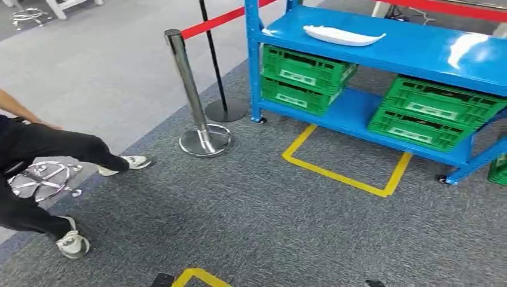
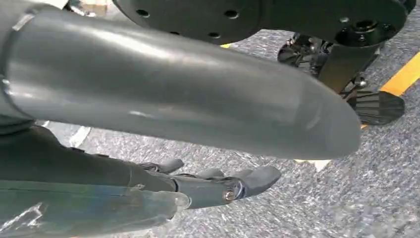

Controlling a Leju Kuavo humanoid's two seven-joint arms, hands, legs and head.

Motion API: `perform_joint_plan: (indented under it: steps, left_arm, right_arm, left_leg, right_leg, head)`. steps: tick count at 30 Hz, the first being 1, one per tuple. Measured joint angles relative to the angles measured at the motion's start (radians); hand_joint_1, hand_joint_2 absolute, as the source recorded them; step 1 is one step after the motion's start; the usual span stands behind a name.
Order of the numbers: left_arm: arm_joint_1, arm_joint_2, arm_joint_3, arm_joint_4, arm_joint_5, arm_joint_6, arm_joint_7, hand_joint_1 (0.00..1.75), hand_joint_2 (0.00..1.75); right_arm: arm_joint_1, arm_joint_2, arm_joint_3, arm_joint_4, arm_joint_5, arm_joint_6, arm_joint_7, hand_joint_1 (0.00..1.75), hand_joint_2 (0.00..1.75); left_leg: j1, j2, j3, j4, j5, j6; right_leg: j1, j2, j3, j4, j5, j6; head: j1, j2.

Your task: Take the parts from the cabinet and place them on the table.

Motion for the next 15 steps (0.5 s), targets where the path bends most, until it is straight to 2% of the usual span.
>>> perform_joint_plan:
  steps: [1, 2, 3, 4, 5, 6, 8, 9, 10, 11, 12, 13, 14, 15]
  left_arm:
    - [0.0, 0.0, 0.0, 0.0, 0.0, 0.0, 0.0, 0.0, 0.0]
    - [-0.001, 0.0, 0.0, 0.0, 0.0, 0.0, 0.0, 0.0, 0.0]
    - [-0.001, 0.0, -0.001, 0.0, -0.002, 0.0, 0.001, 0.0, 0.0]
    - [-0.001, 0.0, -0.003, 0.0, -0.003, 0.0, 0.002, 0.0, 0.0]
    - [-0.002, 0.0, -0.005, 0.0, -0.003, 0.0, 0.004, 0.0, 0.0]
    - [-0.004, 0.0, -0.007, 0.0, -0.003, 0.0, 0.005, 0.0, 0.0]
    - [-0.003, -0.001, -0.009, 0.0, -0.003, 0.001, 0.005, 0.0, 0.0]
    - [-0.004, -0.001, -0.01, 0.0, -0.003, 0.0, 0.005, 0.0, 0.0]
    - [-0.005, -0.001, -0.01, 0.0, -0.004, 0.0, 0.005, 0.0, 0.0]
    - [-0.004, -0.002, -0.01, 0.0, -0.006, 0.0, 0.005, 0.0, 0.0]
    - [-0.002, -0.002, -0.011, 0.0, -0.009, -0.002, 0.005, 0.0, 0.0]
    - [-0.001, 0.0, -0.012, 0.0, -0.011, -0.006, 0.005, 0.0, 0.0]
    - [-0.001, 0.003, -0.014, 0.0, -0.014, -0.014, 0.004, 0.0, 0.0]
    - [-0.001, 0.005, -0.015, 0.0, -0.014, -0.021, 0.003, 0.0, 0.0]
  right_arm:
    - [0.001, 0.0, 0.0, 0.0, 0.0, 0.0, 0.0, 0.0, 0.0]
    - [0.001, 0.001, 0.0, 0.0, 0.001, 0.0, -0.001, 0.0, 0.0]
    - [0.0, 0.002, 0.0, 0.0, 0.001, 0.0, -0.001, 0.0, 0.0]
    - [0.0, 0.002, 0.0, 0.0, 0.001, 0.001, -0.002, 0.0, 0.0]
    - [-0.003, 0.002, 0.0, 0.0, 0.002, 0.002, -0.002, 0.0, 0.0]
    - [-0.002, 0.002, 0.0, 0.0, 0.002, 0.002, -0.002, 0.0, 0.0]
    - [0.005, 0.002, -0.001, 0.0, 0.002, 0.003, -0.003, 0.0, 0.0]
    - [0.006, 0.001, -0.002, 0.0, 0.002, 0.002, -0.003, 0.0, 0.0]
    - [0.006, 0.002, -0.002, 0.0, 0.002, 0.002, -0.003, 0.0, 0.0]
    - [0.004, 0.003, -0.002, 0.0, 0.002, 0.003, -0.003, 0.0, 0.0]
    - [0.0, 0.004, -0.002, 0.0, 0.002, 0.0, -0.006, 0.0, 0.0]
    - [-0.002, 0.005, -0.003, 0.0, 0.002, -0.002, -0.007, 0.0, 0.0]
    - [-0.002, 0.004, -0.003, 0.0, 0.002, -0.003, -0.008, 0.0, 0.0]
    - [0.001, 0.005, -0.003, 0.0, 0.002, -0.005, -0.008, 0.0, 0.0]
  left_leg:
    - [0.0, -0.001, 0.014, -0.038, 0.037, 0.003]
    - [0.001, -0.007, 0.053, -0.124, 0.092, 0.007]
    - [0.001, -0.021, 0.094, -0.209, 0.134, 0.011]
    - [0.004, -0.06, 0.124, -0.272, 0.155, 0.013]
    - [0.01, -0.078, 0.135, -0.313, 0.142, 0.014]
    - [0.006, -0.071, 0.133, -0.306, 0.143, 0.013]
    - [0.001, -0.058, 0.132, -0.307, 0.147, 0.024]
    - [0.009, -0.044, 0.134, -0.318, 0.154, 0.033]
    - [0.008, -0.035, 0.135, -0.319, 0.155, 0.037]
    - [0.006, -0.025, 0.135, -0.32, 0.154, 0.045]
    - [0.004, -0.012, 0.135, -0.319, 0.153, 0.046]
    - [0.002, 0.002, 0.135, -0.319, 0.152, 0.047]
    - [0.002, 0.014, 0.134, -0.319, 0.152, 0.048]
    - [0.002, 0.024, 0.136, -0.319, 0.152, 0.048]
  right_leg:
    - [0.0, 0.012, 0.0, 0.0, 0.001, 0.001]
    - [-0.001, 0.026, 0.001, 0.0, 0.002, 0.003]
    - [-0.002, 0.038, 0.001, 0.0, 0.004, 0.006]
    - [-0.004, 0.045, -0.001, 0.0, 0.006, 0.009]
    - [0.004, 0.056, -0.009, 0.009, 0.005, 0.015]
    - [0.001, 0.061, -0.013, 0.002, 0.009, 0.021]
    - [-0.005, 0.08, -0.017, -0.01, 0.019, 0.038]
    - [-0.005, 0.077, -0.026, -0.006, 0.018, 0.042]
    - [0.0, 0.025, -0.035, 0.014, 0.0, 0.044]
    - [0.001, -0.01, -0.059, 0.066, -0.038, 0.047]
    - [0.0, -0.026, -0.097, 0.149, -0.084, 0.05]
    - [0.0, -0.032, -0.136, 0.235, -0.123, 0.053]
    - [0.0, -0.034, -0.162, 0.296, -0.143, 0.055]
    - [0.0, -0.034, -0.162, 0.305, -0.135, 0.056]
  head:
    - [0.0, 0.0]
    - [0.0, 0.0]
    - [0.0, 0.0]
    - [-0.001, 0.0]
    - [0.0, 0.0]
    - [0.002, 0.0]
    - [0.001, 0.0]
    - [-0.001, 0.0]
    - [0.003, 0.0]
    - [0.01, 0.0]
    - [0.01, 0.0]
    - [0.008, 0.0]
    - [0.009, 0.0]
    - [0.009, 0.0]
